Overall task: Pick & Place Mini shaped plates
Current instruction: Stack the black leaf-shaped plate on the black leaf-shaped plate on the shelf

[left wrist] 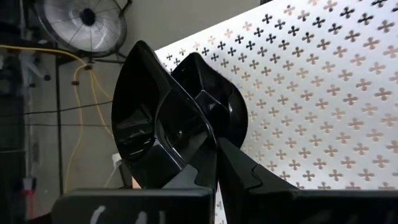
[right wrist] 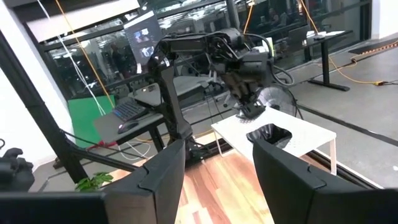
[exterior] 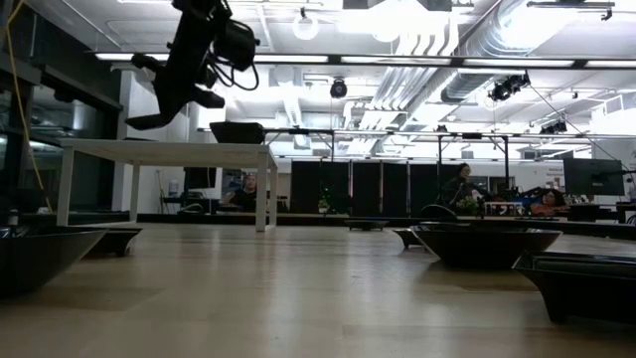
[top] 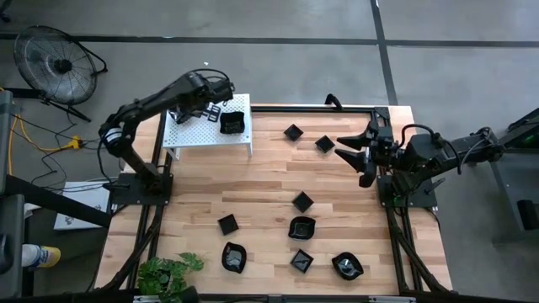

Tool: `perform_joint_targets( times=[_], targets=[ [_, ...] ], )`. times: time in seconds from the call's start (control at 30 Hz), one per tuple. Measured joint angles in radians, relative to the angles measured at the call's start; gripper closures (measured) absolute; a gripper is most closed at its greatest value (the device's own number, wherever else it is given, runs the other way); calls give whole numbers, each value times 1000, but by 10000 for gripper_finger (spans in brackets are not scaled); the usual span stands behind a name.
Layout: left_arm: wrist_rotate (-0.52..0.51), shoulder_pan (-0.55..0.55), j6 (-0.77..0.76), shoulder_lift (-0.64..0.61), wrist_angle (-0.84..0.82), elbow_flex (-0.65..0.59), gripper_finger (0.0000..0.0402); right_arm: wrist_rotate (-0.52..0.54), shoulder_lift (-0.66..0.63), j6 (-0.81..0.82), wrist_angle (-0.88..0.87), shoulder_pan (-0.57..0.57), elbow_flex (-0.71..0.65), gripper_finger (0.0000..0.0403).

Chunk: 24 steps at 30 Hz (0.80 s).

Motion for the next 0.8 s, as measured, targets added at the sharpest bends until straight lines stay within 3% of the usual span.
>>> perform_joint_targets(
  times=[0.8],
  targets=[
    [43,72,80,46,46,0,401,3,0,0,-21,0,0,219]
  ],
)
